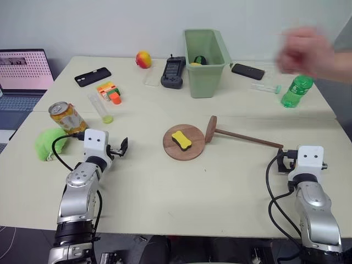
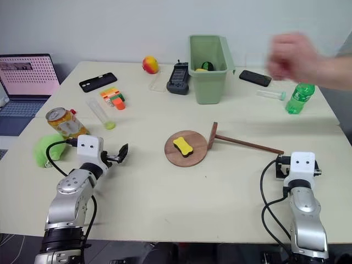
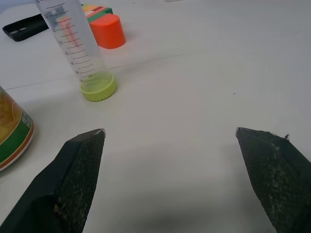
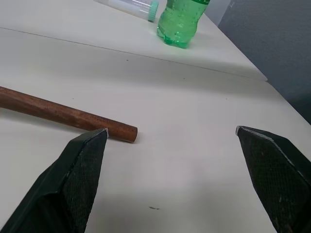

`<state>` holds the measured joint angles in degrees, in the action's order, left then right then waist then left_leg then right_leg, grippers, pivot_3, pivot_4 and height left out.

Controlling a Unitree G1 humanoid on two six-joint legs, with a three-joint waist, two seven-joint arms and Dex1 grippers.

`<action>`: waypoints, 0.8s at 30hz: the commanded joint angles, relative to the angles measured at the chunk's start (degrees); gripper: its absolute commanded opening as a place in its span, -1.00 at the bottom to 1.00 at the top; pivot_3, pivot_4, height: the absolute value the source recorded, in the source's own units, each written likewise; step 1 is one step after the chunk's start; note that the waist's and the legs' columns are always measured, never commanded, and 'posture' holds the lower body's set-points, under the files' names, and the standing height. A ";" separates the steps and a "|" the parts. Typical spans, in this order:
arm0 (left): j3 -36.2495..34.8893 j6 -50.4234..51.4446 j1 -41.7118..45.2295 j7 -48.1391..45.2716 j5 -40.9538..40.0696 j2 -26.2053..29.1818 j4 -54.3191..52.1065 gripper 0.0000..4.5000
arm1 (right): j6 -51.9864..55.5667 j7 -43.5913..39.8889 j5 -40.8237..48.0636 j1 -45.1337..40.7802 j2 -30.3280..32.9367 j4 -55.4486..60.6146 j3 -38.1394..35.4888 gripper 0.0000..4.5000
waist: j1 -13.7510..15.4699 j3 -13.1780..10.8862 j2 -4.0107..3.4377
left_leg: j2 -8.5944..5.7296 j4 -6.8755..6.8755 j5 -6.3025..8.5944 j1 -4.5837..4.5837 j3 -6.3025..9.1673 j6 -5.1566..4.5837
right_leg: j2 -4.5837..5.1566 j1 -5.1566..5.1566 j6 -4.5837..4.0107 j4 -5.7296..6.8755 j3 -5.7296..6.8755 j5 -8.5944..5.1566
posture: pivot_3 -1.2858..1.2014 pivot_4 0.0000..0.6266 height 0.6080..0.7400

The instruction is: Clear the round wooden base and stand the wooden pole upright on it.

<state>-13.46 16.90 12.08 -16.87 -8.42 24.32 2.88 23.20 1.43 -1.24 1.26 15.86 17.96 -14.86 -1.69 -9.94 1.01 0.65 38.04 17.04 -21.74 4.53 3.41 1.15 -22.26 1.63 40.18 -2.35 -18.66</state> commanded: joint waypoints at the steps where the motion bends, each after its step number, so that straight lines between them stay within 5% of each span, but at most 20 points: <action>1: -1.07 -0.03 0.13 0.47 -0.68 0.19 -2.28 1.00 | -0.60 0.09 -0.82 0.09 0.47 2.14 -0.65 0.97 | 0.00 0.00 0.00 | 0.00 0.00 0.00 0.00 0.00 0.00 | 0.00 0.00 0.00 0.00 0.00 0.00 | 0.03 -0.52 1.00; 9: -1.90 0.79 -1.82 -0.97 -2.07 1.22 -5.86 1.00 | -1.84 -2.99 -0.03 -0.50 2.45 3.49 -0.24 0.97 | 0.00 0.00 0.00 | 0.01 0.00 0.00 0.00 0.00 0.00 | 0.00 0.00 0.00 0.00 -0.01 0.00 | 0.03 -0.52 1.00; 18: -3.46 8.67 -6.03 -13.50 -14.69 6.30 -18.25 1.00 | 2.19 -20.39 16.52 0.53 5.04 15.40 2.83 0.97 | -0.13 0.00 -0.01 | 0.04 0.00 0.01 0.01 0.12 -0.03 | -0.01 0.03 0.00 -0.01 0.01 0.00 | 0.03 -0.52 1.00; 24: 1.79 11.73 -9.31 -19.64 -17.29 9.43 -25.69 1.00 | 4.63 -23.33 21.25 -1.52 5.71 16.91 5.44 0.97 | -0.06 0.00 -0.01 | 0.04 0.00 0.02 0.03 0.17 -0.04 | -0.02 0.07 0.00 -0.04 0.00 0.00 | 0.03 -0.52 1.00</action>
<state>-13.38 28.46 2.55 -34.95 -24.80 32.89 -19.63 27.69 -21.25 18.12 0.87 21.63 32.59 -9.71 -1.74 -9.93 1.00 0.67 38.05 17.06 -21.71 4.71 3.37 1.14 -22.19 1.63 40.14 -2.34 -18.66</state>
